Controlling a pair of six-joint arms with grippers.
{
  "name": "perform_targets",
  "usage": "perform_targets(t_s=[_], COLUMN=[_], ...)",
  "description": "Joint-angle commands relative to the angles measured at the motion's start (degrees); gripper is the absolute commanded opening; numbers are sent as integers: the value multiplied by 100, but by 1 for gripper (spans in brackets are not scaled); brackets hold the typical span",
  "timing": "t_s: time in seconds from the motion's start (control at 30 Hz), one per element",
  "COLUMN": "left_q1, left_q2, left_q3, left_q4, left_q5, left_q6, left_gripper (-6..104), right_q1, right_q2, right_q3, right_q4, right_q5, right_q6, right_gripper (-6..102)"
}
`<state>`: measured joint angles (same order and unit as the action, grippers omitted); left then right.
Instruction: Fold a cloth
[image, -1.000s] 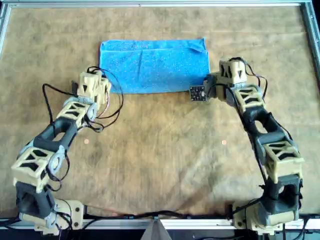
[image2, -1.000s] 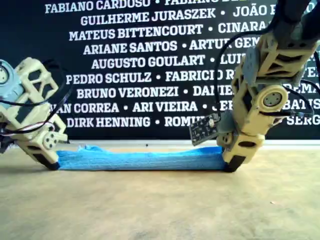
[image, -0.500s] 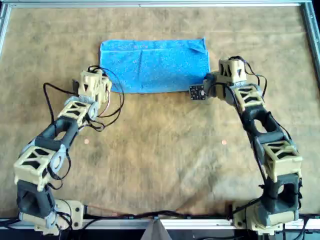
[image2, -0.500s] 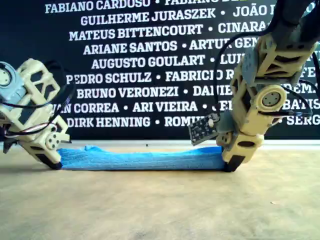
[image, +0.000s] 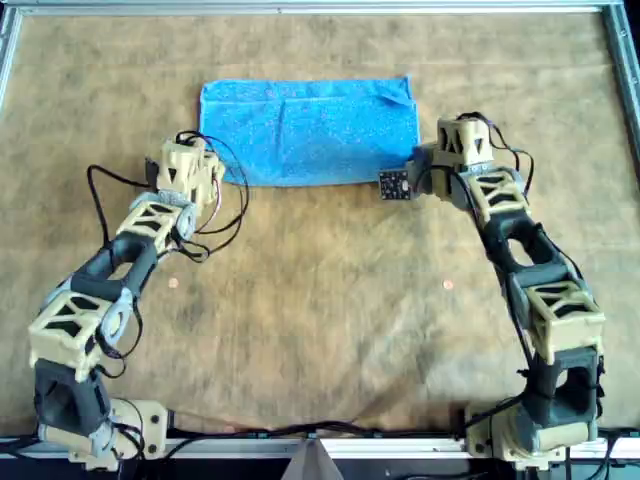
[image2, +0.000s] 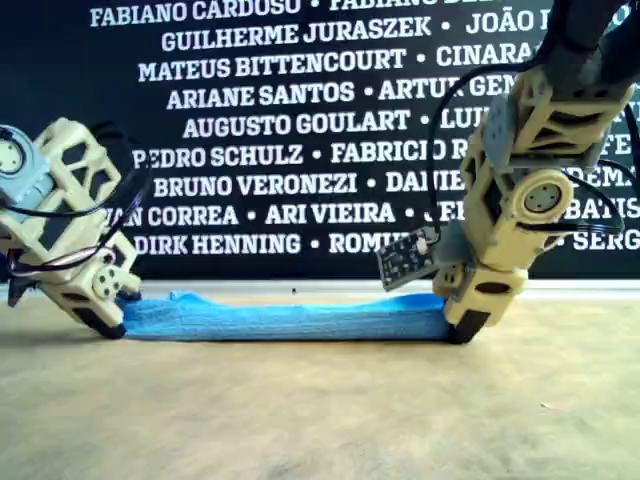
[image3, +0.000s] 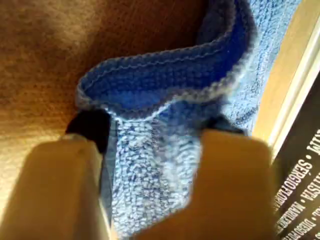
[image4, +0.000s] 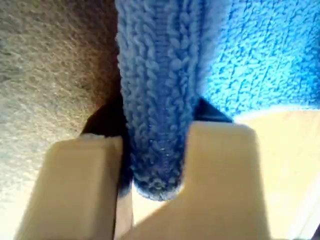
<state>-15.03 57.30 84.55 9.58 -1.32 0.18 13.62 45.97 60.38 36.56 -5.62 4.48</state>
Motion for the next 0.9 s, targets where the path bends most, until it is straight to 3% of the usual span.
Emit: perform_targets(t_s=[0.0, 0.1, 0.27, 0.87], left_q1=[88, 88, 88, 9], left_q2=[97, 105, 105, 2355], left_q3=[-123, -237, -211, 1556], left_q4=[-70, -79, -62, 44], left_q5=[62, 62, -35, 62], left_q6=[-62, -62, -53, 18], left_gripper=[19, -5, 3, 2], right_q1=[26, 18, -26, 26], right_q2=[158, 185, 185, 1723], right_q3=[-308, -308, -308, 1002], right_q4=[62, 62, 62, 193], right_q5=[-53, -53, -53, -53], right_q6=[35, 35, 35, 35], right_gripper=[20, 9, -2, -2])
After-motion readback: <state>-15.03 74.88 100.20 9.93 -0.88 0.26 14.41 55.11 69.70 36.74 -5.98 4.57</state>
